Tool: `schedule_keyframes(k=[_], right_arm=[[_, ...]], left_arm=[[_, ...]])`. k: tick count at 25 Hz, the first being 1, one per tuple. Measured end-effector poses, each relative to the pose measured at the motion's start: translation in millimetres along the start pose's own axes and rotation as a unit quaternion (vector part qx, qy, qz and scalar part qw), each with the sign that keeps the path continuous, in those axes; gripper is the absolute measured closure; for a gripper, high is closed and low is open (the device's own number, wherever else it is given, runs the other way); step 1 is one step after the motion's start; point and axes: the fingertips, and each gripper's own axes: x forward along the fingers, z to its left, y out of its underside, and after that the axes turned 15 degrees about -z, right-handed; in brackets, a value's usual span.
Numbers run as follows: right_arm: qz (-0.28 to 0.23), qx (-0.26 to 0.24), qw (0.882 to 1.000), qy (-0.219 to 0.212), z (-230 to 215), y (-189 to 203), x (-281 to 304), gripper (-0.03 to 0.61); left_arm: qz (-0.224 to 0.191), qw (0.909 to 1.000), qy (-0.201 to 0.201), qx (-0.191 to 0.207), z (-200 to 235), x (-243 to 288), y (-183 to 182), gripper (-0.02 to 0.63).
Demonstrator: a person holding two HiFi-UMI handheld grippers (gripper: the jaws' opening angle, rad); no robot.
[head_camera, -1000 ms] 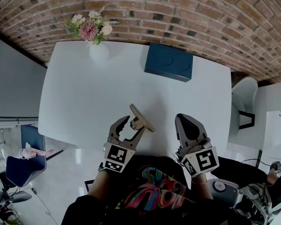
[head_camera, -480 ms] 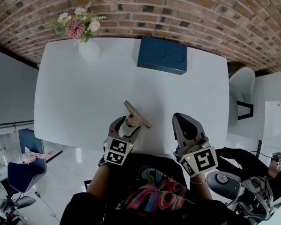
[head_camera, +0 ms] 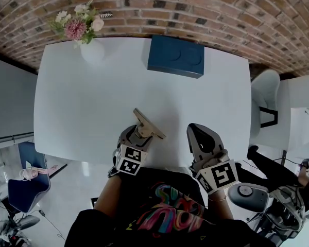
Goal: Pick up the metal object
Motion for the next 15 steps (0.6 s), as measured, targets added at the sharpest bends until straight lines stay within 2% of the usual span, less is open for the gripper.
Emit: schedule_keyframes(k=[6,15], right_arm=[[-0.005,0.01,1.0,0.002,-1,1,6,0.561],[0.009,0.011,1.0,0.0,-5,9,3,0.561]], left_arm=[[0.026,0.9992,-0.001,0.03,0,13,7,0.316],[0.028,0.9992,0.0,0.029,3,17,8,0.318]])
